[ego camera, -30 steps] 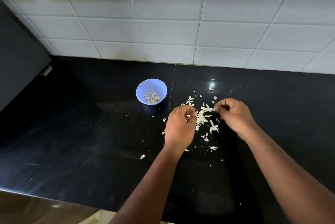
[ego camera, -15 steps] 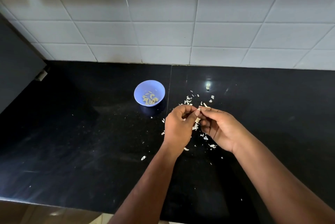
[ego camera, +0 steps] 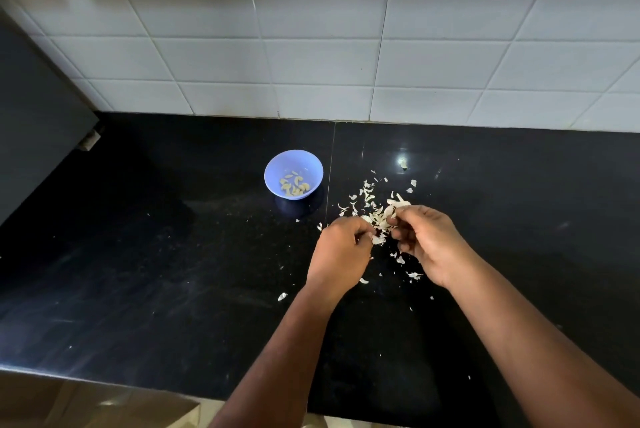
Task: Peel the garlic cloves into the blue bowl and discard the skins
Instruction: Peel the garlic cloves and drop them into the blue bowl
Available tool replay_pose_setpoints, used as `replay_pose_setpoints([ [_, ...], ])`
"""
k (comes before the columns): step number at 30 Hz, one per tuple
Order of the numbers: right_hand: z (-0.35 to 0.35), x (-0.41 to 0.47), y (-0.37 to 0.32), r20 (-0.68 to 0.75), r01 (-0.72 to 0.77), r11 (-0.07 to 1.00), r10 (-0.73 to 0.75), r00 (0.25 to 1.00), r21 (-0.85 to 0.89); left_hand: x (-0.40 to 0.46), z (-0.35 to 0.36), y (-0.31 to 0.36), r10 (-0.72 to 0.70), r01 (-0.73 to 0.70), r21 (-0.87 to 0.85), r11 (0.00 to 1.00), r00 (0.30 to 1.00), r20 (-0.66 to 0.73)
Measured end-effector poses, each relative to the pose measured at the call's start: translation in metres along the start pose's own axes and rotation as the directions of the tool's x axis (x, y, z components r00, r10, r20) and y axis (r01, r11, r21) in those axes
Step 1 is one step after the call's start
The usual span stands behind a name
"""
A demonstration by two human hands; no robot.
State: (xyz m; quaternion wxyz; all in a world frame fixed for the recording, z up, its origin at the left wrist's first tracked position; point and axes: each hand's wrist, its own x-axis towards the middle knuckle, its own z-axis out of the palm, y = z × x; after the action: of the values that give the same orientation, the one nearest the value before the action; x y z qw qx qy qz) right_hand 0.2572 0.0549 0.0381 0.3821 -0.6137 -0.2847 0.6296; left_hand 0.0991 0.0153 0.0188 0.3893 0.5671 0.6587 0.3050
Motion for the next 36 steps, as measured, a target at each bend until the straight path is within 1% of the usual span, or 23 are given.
replay_pose_setpoints([
  [3,-0.003,-0.004,0.007,0.022,0.100,0.992,-0.099,0.995,-0.082,0.000,0.005,0.001,0.007,-0.007,-0.011,1.000,1.000,-0.020],
  [6,0.001,-0.009,0.015,0.073,0.160,0.982,-0.153,0.986,-0.103,0.001,0.010,0.007,0.024,-0.031,-0.096,0.995,0.997,-0.069],
  [8,0.002,-0.011,0.016,0.084,0.151,0.986,-0.145,0.986,-0.069,0.001,0.011,0.010,0.053,-0.064,-0.102,0.993,0.993,-0.106],
  [10,-0.001,-0.010,0.013,0.097,0.120,0.993,-0.120,0.988,0.006,0.002,0.011,0.010,0.098,-0.110,-0.089,0.990,0.986,-0.133],
  [13,-0.008,-0.008,0.009,0.133,0.112,0.992,-0.119,0.984,0.060,0.005,0.013,0.011,0.135,-0.146,-0.083,0.986,0.982,-0.132],
  [16,-0.011,-0.009,0.008,0.148,0.118,0.987,-0.134,0.980,0.112,0.008,0.016,0.015,0.063,-0.089,-0.148,0.985,0.983,-0.170],
  [17,-0.011,-0.008,0.008,0.140,0.114,0.982,-0.135,0.981,0.148,0.009,0.017,0.017,0.009,-0.047,-0.211,0.976,0.984,-0.177],
  [19,-0.011,-0.009,0.007,0.139,0.093,0.974,-0.123,0.983,0.205,0.012,0.019,0.021,-0.117,0.051,-0.379,0.924,0.981,-0.153],
  [21,-0.011,-0.008,0.007,0.154,0.058,0.973,-0.094,0.984,0.224,0.014,0.020,0.021,-0.175,0.100,-0.456,0.885,0.976,-0.126],
  [23,-0.014,-0.003,0.004,0.131,0.074,0.984,-0.095,0.987,0.160,0.016,0.022,0.021,-0.198,0.122,-0.466,0.876,0.973,-0.118],
  [24,-0.018,0.003,0.002,0.079,0.148,0.989,-0.150,0.986,0.029,0.016,0.022,0.022,-0.213,0.131,-0.475,0.870,0.969,-0.123],
  [25,-0.025,0.011,-0.002,0.011,0.271,0.940,-0.274,0.962,-0.210,0.016,0.023,0.021,-0.231,0.141,-0.491,0.860,0.965,-0.127],
  [26,-0.033,0.021,-0.007,-0.011,0.377,0.786,-0.438,0.899,-0.490,0.015,0.022,0.022,-0.247,0.151,-0.509,0.848,0.961,-0.126],
  [27,-0.040,0.030,-0.014,0.022,0.422,0.584,-0.568,0.823,-0.694,0.014,0.021,0.023,-0.257,0.157,-0.518,0.841,0.958,-0.126],
  [28,-0.047,0.036,-0.020,0.059,0.424,0.423,-0.648,0.759,-0.801,0.014,0.021,0.023,-0.259,0.158,-0.520,0.839,0.958,-0.127],
  [29,-0.051,0.042,-0.024,0.077,0.408,0.336,-0.685,0.725,-0.849,0.014,0.021,0.023,-0.257,0.156,-0.516,0.842,0.958,-0.129],
  [30,-0.055,0.047,-0.025,0.090,0.380,0.278,-0.692,0.716,-0.882,0.014,0.020,0.023,-0.255,0.154,-0.512,0.845,0.958,-0.132],
  [31,-0.056,0.051,-0.024,0.118,0.344,0.212,-0.674,0.729,-0.915,0.013,0.020,0.023,-0.256,0.154,-0.512,0.845,0.957,-0.135],
  [33,-0.054,0.057,-0.013,0.195,0.280,0.057,-0.583,0.789,-0.958,0.012,0.017,0.024,-0.259,0.160,-0.499,0.852,0.956,-0.135],
  [34,-0.055,0.058,-0.008,0.210,0.263,0.021,-0.544,0.812,-0.965,0.011,0.017,0.024,-0.259,0.166,-0.488,0.857,0.957,-0.129],
  [35,-0.057,0.059,-0.008,0.198,0.258,0.040,-0.532,0.823,-0.965,0.012,0.017,0.024,-0.257,0.169,-0.481,0.860,0.958,-0.123],
  [36,-0.058,0.058,-0.009,0.171,0.265,0.100,-0.541,0.824,-0.959,0.012,0.016,0.024,-0.258,0.172,-0.479,0.861,0.959,-0.120],
])
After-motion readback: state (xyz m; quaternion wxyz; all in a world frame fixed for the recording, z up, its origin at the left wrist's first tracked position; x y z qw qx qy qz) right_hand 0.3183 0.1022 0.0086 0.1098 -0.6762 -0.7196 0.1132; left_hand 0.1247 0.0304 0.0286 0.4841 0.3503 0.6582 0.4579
